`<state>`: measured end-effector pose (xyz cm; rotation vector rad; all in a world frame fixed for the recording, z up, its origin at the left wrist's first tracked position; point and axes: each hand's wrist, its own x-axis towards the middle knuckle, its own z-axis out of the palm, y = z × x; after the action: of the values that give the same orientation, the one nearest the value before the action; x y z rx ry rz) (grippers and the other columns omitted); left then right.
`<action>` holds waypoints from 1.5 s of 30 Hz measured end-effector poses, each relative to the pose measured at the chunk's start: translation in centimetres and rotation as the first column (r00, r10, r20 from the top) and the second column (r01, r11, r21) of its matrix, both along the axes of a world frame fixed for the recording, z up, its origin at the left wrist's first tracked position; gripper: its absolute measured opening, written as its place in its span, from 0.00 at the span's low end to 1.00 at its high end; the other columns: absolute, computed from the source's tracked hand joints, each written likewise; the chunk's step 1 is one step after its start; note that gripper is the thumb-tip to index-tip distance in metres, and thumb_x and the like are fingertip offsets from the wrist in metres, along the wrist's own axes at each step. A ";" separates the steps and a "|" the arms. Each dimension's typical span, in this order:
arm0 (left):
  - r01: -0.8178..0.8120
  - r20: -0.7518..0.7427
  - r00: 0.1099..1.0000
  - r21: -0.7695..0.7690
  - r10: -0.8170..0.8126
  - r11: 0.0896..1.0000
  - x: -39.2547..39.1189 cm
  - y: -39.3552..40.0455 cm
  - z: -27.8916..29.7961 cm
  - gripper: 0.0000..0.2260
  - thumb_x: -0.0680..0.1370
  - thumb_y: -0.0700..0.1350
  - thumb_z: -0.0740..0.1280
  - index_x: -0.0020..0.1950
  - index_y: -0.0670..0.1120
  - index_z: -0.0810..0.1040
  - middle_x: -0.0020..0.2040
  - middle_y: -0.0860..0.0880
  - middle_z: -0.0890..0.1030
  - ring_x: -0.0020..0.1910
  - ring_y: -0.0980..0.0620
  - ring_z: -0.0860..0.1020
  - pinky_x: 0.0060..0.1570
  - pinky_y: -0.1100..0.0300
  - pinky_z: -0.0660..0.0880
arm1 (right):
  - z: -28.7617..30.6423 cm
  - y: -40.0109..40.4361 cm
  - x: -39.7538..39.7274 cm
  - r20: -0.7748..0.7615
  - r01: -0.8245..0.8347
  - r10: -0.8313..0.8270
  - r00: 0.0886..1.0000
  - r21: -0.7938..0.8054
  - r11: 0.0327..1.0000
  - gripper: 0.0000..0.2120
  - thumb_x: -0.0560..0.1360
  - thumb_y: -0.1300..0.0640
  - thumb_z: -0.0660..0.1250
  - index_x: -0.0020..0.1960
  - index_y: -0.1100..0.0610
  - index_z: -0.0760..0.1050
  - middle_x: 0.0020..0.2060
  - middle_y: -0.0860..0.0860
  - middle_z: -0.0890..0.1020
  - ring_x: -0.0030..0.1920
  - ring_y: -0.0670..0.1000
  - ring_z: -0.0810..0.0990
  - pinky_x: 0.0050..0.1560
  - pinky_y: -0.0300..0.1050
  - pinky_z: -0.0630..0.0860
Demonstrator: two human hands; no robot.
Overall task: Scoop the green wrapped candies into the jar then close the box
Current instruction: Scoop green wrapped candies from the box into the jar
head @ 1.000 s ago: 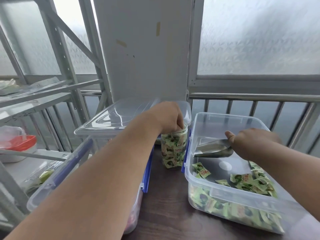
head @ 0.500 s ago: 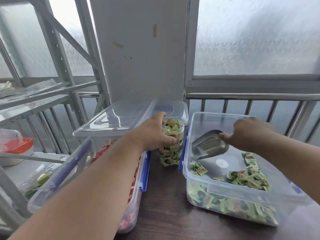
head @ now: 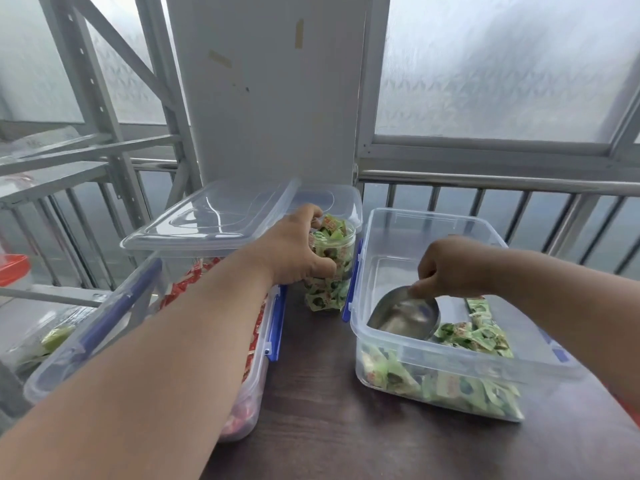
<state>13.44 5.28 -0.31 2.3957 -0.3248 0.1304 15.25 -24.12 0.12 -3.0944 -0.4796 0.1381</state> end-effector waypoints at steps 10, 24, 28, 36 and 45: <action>-0.003 0.017 1.000 0.011 0.003 1.000 0.1 0.1 -0.2 0.40 0.70 0.50 0.81 0.78 0.55 0.67 0.69 0.53 0.76 0.58 0.52 0.79 0.56 0.55 0.76 | -0.3 -1.6 0.9 -0.307 0.225 -0.149 0.940 0.227 0.948 0.26 0.58 0.33 0.71 0.37 0.57 0.85 0.31 0.49 0.75 0.36 0.52 0.74 0.41 0.46 0.71; 0.005 -0.014 1.000 0.023 -0.004 1.000 -0.3 0.2 0.0 0.41 0.69 0.53 0.80 0.78 0.56 0.65 0.71 0.51 0.75 0.62 0.48 0.79 0.63 0.48 0.80 | 4.1 -2.7 0.7 -0.301 0.320 -0.201 0.932 0.425 0.847 0.29 0.57 0.33 0.72 0.37 0.60 0.84 0.32 0.53 0.74 0.38 0.55 0.67 0.37 0.49 0.64; 0.009 -0.037 0.999 -0.009 -0.010 1.000 -0.5 0.4 0.1 0.44 0.70 0.52 0.80 0.81 0.56 0.61 0.70 0.51 0.76 0.62 0.48 0.79 0.62 0.49 0.81 | 6.6 -0.9 1.8 -0.146 0.305 -0.270 0.952 0.544 0.782 0.31 0.63 0.31 0.72 0.41 0.60 0.86 0.31 0.52 0.75 0.35 0.55 0.66 0.32 0.45 0.61; 0.006 0.045 0.999 -0.104 -0.002 0.995 -0.7 0.5 -0.2 0.52 0.72 0.59 0.78 0.86 0.61 0.47 0.81 0.52 0.66 0.76 0.50 0.70 0.75 0.48 0.71 | 10.0 4.5 3.1 0.307 0.216 -0.309 0.900 0.302 0.928 0.38 0.73 0.25 0.64 0.42 0.62 0.85 0.40 0.60 0.87 0.44 0.60 0.85 0.47 0.52 0.81; 0.108 0.296 0.950 -0.010 -0.100 0.994 -0.4 0.2 -0.1 0.30 0.74 0.54 0.76 0.75 0.52 0.78 0.67 0.58 0.76 0.67 0.58 0.73 0.68 0.64 0.70 | 11.0 4.8 0.3 0.579 0.037 -0.134 0.804 0.176 0.984 0.34 0.74 0.26 0.62 0.31 0.56 0.79 0.32 0.52 0.81 0.42 0.55 0.78 0.37 0.46 0.72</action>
<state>13.05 5.52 -0.43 2.3264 -0.5836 0.4447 15.59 -19.34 11.13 -2.9341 -0.3219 -0.8485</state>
